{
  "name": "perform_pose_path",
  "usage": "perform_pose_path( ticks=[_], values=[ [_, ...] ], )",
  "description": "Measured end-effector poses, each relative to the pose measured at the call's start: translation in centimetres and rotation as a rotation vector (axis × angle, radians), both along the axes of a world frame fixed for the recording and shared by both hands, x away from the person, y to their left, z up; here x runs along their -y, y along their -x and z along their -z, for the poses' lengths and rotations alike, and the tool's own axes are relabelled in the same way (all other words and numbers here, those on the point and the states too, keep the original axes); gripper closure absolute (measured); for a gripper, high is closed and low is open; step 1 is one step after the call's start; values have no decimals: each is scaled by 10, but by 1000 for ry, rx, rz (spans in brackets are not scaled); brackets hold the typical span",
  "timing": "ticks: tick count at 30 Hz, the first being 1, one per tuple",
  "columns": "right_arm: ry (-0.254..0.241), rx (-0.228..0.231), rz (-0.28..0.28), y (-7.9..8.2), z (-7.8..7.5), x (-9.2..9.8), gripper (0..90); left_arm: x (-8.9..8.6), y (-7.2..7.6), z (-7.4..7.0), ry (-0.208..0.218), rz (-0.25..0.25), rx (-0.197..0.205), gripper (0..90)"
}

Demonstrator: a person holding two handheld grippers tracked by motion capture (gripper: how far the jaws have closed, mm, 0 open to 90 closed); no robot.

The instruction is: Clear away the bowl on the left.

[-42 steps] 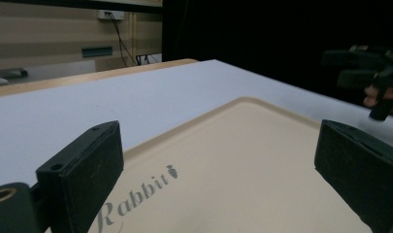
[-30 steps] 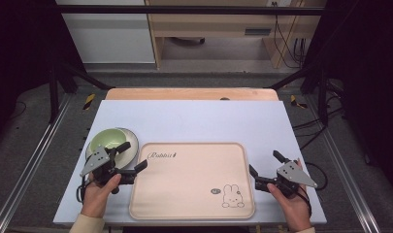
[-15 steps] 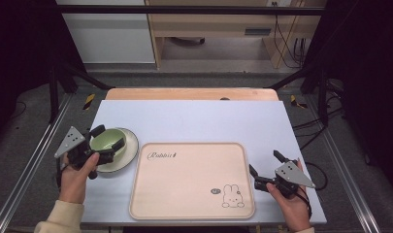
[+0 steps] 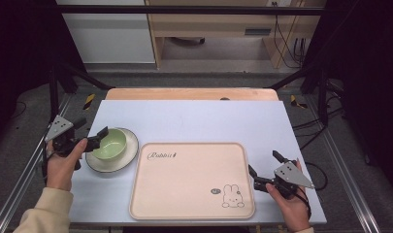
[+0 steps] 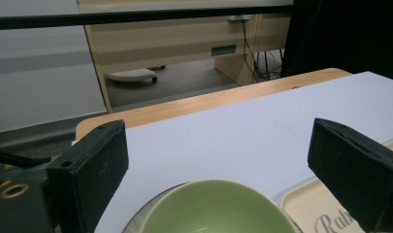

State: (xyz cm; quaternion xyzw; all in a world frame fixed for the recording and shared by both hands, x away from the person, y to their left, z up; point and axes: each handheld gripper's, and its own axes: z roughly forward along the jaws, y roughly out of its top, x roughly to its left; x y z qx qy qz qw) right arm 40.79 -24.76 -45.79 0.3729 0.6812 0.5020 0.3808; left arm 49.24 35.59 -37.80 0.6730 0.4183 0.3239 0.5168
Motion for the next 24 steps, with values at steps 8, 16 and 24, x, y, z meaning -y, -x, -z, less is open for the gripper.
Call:
perform_pose_path(
  ticks=[8,16,24],
  values=[
    [-6,3,1,1,0,0,59,-12,-11,0,-21,-44,-40,78],
    [-7,-5,4,0,1,0,57,-14,-22,10,-63,-86,-97,130],
    [-6,-7,-2,0,0,-1,55,-18,-25,22,-80,-135,-194,190]
  ],
)
